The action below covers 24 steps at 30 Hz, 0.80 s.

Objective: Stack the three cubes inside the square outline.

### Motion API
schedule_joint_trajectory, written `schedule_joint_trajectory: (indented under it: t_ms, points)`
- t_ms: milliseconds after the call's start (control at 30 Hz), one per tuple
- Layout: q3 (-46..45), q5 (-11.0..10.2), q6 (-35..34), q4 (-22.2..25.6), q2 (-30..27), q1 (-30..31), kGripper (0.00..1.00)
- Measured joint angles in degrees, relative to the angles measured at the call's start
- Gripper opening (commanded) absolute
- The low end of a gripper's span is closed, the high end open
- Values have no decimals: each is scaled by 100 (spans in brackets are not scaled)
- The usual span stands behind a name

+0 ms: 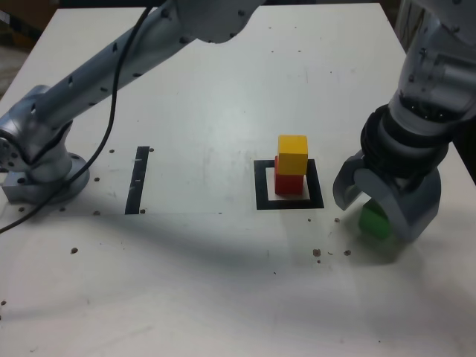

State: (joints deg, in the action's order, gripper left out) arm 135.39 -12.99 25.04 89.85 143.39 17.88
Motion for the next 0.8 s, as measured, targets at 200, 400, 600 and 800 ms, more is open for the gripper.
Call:
schedule_joint_trajectory:
  t_ms: [200, 400, 600, 800]
  points:
    - [31, 9, -1, -10, 83, 0, 45]
    - [88, 130, 90, 14, 88, -15, 26]
    - [138, 255, 168, 29, 98, -17, 16]
    - [236, 372, 201, -37, 167, -29, 4]
